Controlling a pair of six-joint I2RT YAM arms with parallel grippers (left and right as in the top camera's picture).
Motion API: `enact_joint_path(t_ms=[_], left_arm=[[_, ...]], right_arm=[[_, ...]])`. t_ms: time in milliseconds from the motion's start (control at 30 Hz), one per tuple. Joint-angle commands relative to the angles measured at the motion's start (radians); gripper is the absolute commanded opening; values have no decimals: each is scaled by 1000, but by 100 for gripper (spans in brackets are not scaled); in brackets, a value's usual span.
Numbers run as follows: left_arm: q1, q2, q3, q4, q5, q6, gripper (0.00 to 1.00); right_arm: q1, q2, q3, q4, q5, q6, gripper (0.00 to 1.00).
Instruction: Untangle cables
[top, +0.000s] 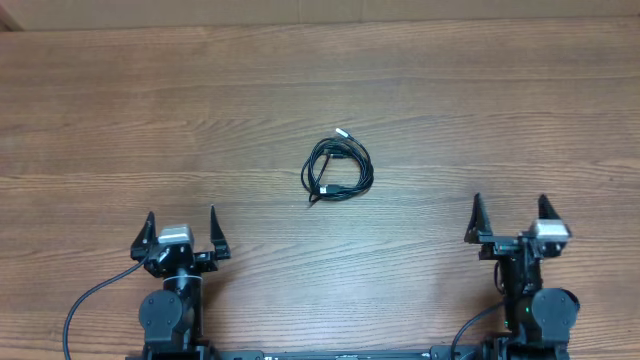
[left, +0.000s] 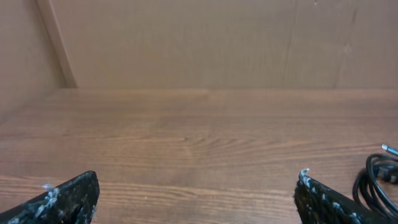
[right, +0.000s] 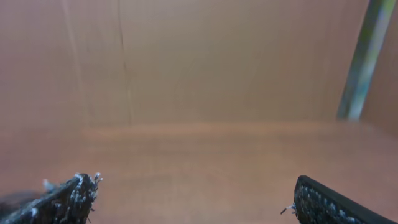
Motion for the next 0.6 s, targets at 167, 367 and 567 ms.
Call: enact_joint_path(t_ms=[167, 367, 567], left_arm=[[-1, -8, 62, 119, 203, -151, 100], [-1, -8, 312, -94, 229, -240, 100], [-1, 10, 553, -338, 231, -246, 100]], right_arm=[[-1, -6, 99, 78, -201, 19, 100], [-1, 6, 382, -173, -185, 18, 100], [-1, 69, 644, -361, -175, 20, 100]])
